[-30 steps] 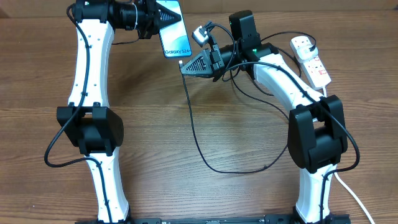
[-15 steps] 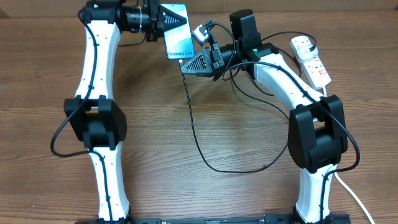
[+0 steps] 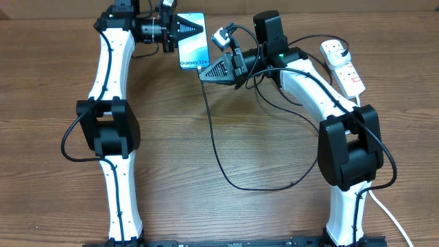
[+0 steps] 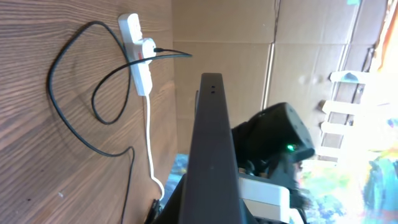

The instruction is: Plug charger to phone and switch on socket

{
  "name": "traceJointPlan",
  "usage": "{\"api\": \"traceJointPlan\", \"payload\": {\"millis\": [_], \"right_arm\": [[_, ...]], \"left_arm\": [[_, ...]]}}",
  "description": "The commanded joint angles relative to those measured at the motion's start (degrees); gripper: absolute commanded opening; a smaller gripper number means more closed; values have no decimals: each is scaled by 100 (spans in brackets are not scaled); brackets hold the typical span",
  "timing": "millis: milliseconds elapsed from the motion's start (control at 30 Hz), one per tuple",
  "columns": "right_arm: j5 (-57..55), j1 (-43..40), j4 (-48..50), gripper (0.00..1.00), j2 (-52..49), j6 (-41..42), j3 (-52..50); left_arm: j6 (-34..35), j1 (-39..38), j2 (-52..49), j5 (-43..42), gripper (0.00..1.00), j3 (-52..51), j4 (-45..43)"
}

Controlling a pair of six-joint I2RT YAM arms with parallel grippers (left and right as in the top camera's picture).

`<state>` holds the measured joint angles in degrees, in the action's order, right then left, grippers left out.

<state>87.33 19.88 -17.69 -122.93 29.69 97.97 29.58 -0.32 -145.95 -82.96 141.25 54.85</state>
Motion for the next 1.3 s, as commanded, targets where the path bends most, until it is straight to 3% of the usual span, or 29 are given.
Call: {"api": "traceJointPlan", "payload": {"millis": [0, 467, 1267], "right_arm": [[-256, -13, -98, 4, 136, 33, 98], [-997, 31, -105, 4, 131, 164, 68], [-1038, 216, -118, 4, 131, 184, 68]], "left_arm": [[90, 31, 129, -417, 4, 87, -9], [238, -42, 129, -396, 4, 87, -11], [238, -42, 129, -372, 4, 87, -179]]}}
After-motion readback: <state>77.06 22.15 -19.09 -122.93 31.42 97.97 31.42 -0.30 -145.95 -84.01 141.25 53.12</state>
